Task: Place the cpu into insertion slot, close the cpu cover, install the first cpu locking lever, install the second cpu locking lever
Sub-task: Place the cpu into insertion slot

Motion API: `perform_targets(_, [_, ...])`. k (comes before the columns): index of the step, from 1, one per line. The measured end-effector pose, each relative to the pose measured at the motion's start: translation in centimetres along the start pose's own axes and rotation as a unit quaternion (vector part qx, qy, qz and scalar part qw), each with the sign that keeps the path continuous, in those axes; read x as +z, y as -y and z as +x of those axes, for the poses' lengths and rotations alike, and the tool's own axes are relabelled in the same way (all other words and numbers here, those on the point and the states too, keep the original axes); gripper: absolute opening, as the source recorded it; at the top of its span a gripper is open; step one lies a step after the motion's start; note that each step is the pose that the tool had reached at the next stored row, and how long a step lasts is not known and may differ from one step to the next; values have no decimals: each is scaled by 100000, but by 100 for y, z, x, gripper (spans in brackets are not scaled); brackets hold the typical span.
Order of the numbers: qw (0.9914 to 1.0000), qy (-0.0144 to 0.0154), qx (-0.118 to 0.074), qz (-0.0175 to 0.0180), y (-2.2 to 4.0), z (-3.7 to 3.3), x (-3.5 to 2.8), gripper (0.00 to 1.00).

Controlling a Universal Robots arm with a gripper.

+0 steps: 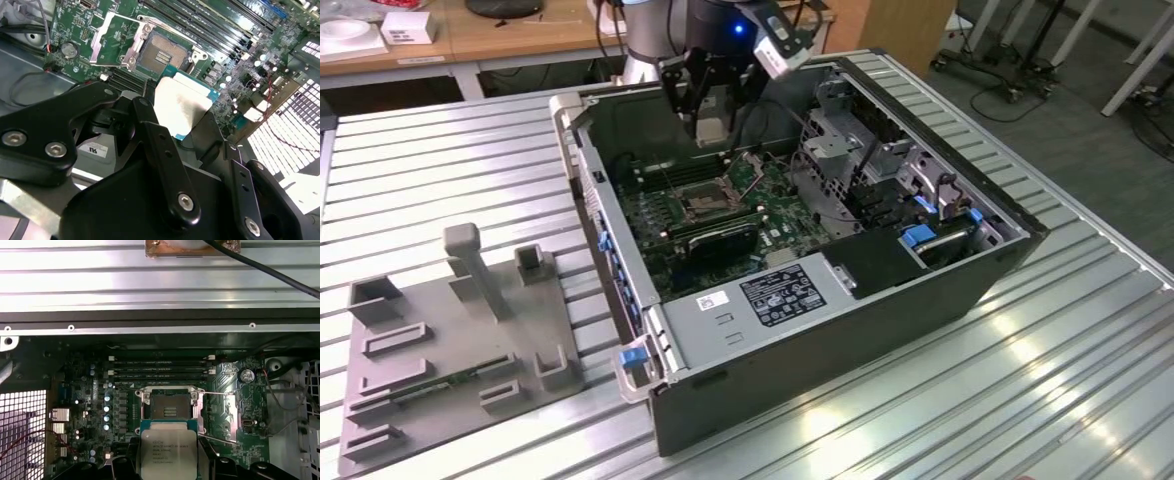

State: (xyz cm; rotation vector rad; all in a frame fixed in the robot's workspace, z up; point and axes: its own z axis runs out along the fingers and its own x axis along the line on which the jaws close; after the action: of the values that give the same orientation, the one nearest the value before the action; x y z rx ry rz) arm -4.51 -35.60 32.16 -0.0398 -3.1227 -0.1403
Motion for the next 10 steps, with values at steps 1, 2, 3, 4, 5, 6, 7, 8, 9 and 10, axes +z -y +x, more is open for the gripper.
perform_targets(1, [100000, -2, 0, 5, 2, 0, 18, 54])
perform_targets(2, [100000, -3, 1, 8, 3, -1, 35, 54])
perform_targets(3, [100000, -5, 0, 3, 5, -1, 53, 54])
perform_targets(4, [100000, -4, 1, 1, 6, -1, 73, 54])
perform_targets(5, [100000, -7, 2, -1, 8, -1, 91, 54])
perform_targets(6, [100000, -9, 1, 0, 10, -2, 109, 54])
perform_targets(7, [100000, -13, 1, 3, 11, -2, 126, 54])
perform_targets(8, [100000, -11, 2, 1, 13, -2, 144, 54])
perform_targets(9, [100000, -20, 5, 17, 14, -3, 159, 54])
perform_targets(10, [100000, -29, 2, 31, 14, -3, 159, 54])
